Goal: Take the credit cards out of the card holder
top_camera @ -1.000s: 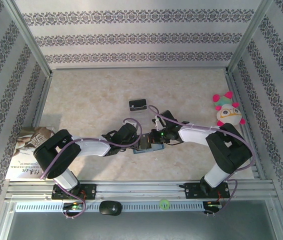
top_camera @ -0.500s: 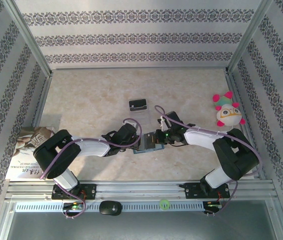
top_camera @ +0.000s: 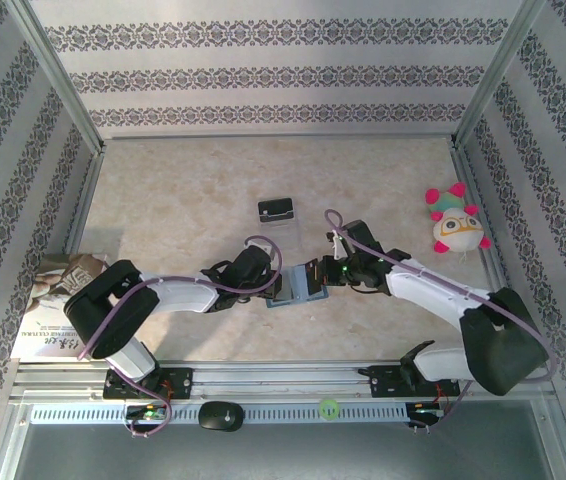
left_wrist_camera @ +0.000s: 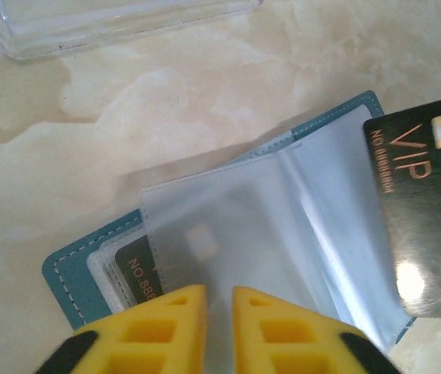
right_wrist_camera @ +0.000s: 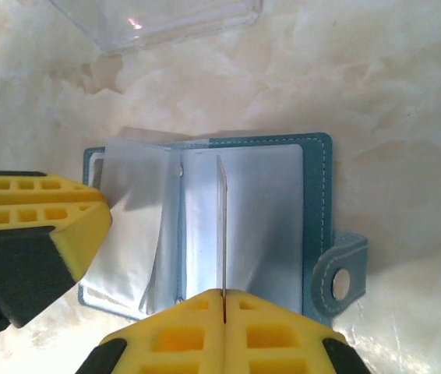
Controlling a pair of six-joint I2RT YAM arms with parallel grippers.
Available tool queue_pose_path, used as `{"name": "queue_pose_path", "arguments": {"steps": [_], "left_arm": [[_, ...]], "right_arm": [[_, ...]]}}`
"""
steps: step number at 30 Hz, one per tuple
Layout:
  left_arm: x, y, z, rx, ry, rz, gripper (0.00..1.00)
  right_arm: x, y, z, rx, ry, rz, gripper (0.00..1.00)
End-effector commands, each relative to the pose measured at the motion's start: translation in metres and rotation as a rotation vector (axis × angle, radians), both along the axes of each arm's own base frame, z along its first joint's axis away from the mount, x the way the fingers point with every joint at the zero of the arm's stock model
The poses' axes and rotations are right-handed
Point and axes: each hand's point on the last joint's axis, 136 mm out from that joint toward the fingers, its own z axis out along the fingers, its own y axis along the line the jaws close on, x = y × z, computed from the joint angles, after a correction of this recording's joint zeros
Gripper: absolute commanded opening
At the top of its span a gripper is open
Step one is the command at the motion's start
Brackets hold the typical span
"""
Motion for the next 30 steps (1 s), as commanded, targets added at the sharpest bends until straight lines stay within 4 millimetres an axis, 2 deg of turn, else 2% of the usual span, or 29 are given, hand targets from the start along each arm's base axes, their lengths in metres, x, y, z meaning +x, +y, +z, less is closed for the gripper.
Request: {"name": "queue_pose_path", "arguments": {"steps": [1,7,11,15,19,24,30], "left_arm": [[-0.009,0.016,0.002,0.038,0.028,0.002,0.26],[-0.002,0.021,0.065,-0.032,-0.098,-0.002,0.45],[0.001,0.039,0.088,-0.068,-0.137,0.042,0.54],[0.001,0.06,0.094,-0.084,-0.133,0.088,0.59],[0.0,0.078,0.092,-0.095,-0.113,0.133,0.63],[-0.001,0.086,0.091,-0.115,-0.087,0.155,0.67],[0.0,0.093,0.086,-0.105,-0.055,0.171,0.69]], "right_arm": [[0.006,-0.004,0.025,-0.01,-0.069,0.005,0.0],[0.017,0.004,0.06,0.005,-0.159,0.052,0.0],[0.033,0.019,0.091,0.014,-0.239,0.118,0.0],[0.054,0.027,0.117,-0.077,-0.344,0.204,0.0],[0.076,0.037,0.132,-0.14,-0.393,0.277,0.0],[0.113,0.039,0.145,-0.255,-0.462,0.364,0.0],[0.122,0.056,0.163,-0.338,-0.582,0.623,0.0]]}}
